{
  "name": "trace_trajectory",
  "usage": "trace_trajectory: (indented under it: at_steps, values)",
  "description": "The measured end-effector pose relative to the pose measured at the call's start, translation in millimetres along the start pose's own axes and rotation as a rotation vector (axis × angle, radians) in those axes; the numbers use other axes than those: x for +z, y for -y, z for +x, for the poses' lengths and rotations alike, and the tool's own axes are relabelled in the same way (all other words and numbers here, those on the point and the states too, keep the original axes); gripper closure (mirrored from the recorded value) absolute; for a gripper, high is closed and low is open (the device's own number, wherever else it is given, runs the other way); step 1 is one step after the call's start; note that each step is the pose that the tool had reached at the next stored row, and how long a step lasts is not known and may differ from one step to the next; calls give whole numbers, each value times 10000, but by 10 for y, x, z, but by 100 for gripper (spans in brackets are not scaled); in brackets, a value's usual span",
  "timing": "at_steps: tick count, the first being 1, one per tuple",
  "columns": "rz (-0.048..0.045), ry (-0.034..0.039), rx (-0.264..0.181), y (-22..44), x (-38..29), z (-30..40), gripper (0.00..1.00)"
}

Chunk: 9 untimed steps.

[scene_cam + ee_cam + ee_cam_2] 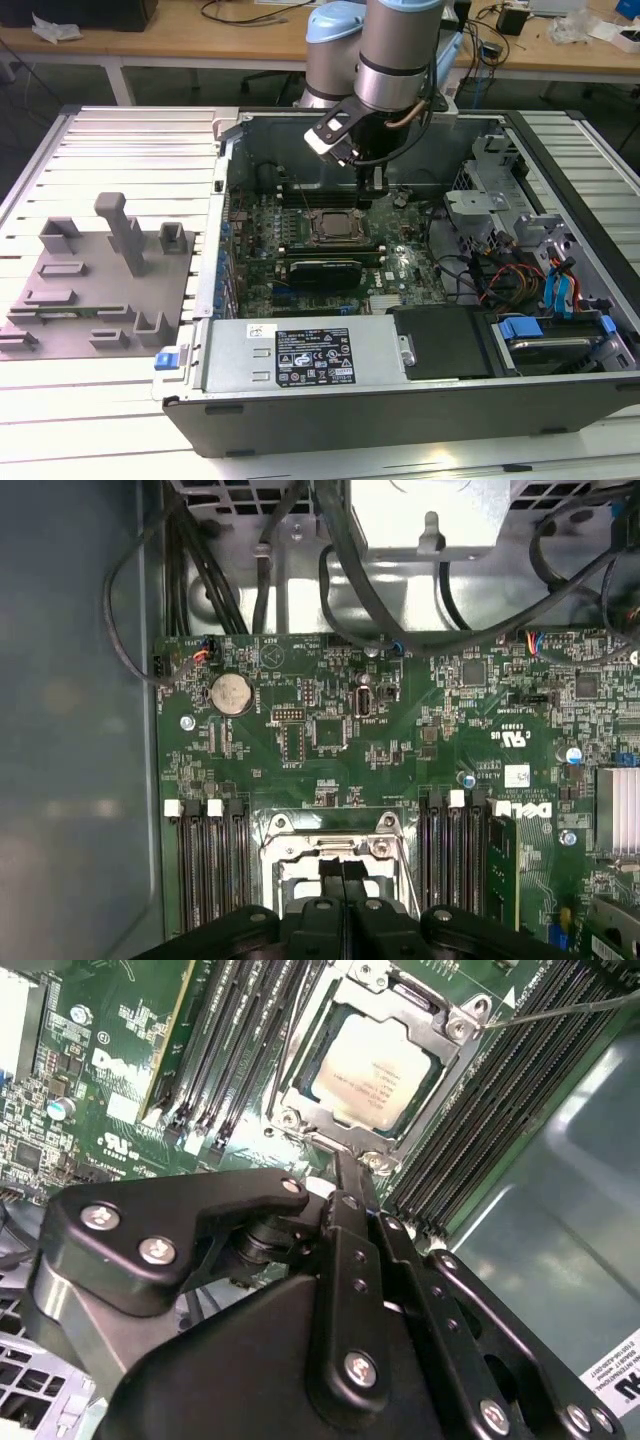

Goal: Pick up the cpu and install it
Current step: 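Close the cpu cover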

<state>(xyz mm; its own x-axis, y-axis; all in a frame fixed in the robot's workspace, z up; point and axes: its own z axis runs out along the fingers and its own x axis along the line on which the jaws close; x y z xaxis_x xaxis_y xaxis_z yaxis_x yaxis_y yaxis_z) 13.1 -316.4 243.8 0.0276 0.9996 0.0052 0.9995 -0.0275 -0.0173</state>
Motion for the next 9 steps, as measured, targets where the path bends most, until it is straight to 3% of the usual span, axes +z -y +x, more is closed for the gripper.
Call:
trace_trajectory:
  at_steps: [2, 9]
  values:
    - [3, 0, -1, 3, 1, 0, 89]
    - [3, -1, 0, 203, 56, -6, 89]
